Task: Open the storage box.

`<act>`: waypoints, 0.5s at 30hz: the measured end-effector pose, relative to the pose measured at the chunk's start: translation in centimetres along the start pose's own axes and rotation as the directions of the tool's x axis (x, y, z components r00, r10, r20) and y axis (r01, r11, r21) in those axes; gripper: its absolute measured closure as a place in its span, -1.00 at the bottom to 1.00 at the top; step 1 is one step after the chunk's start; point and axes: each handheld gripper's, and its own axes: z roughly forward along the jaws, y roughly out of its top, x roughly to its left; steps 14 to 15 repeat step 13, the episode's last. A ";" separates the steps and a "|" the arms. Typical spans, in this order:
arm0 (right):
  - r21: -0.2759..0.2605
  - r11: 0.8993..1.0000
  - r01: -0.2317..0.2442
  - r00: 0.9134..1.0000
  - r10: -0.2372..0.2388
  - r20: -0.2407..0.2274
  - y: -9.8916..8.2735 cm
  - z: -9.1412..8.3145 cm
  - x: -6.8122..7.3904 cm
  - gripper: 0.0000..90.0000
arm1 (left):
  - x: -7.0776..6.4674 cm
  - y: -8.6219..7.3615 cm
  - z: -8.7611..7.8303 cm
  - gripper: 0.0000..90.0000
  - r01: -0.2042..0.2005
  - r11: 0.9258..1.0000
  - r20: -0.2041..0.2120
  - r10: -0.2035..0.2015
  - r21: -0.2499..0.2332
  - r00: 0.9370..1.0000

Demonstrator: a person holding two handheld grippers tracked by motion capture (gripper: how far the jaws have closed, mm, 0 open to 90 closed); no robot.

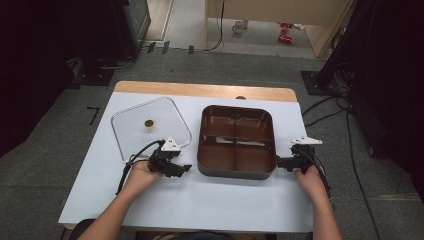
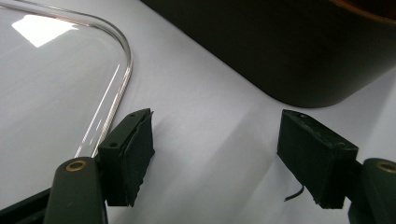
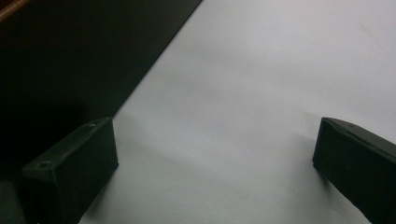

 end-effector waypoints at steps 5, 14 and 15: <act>0.000 1.000 0.000 1.000 0.000 0.000 0.0 0.0 0.0 -1.00 | -0.3 -0.3 0.2 -0.52 -0.016 1.000 -0.004 0.016 -0.016 1.000; 0.000 1.000 0.000 1.000 0.000 0.000 0.0 0.0 0.0 -1.00 | -0.5 -0.6 0.3 -0.55 -0.060 0.998 -0.017 0.060 -0.026 0.998; 0.000 1.000 0.000 1.000 0.000 0.000 0.0 0.0 0.0 -1.00 | -0.5 -0.6 0.3 -0.55 -0.060 0.998 -0.017 0.060 -0.026 0.998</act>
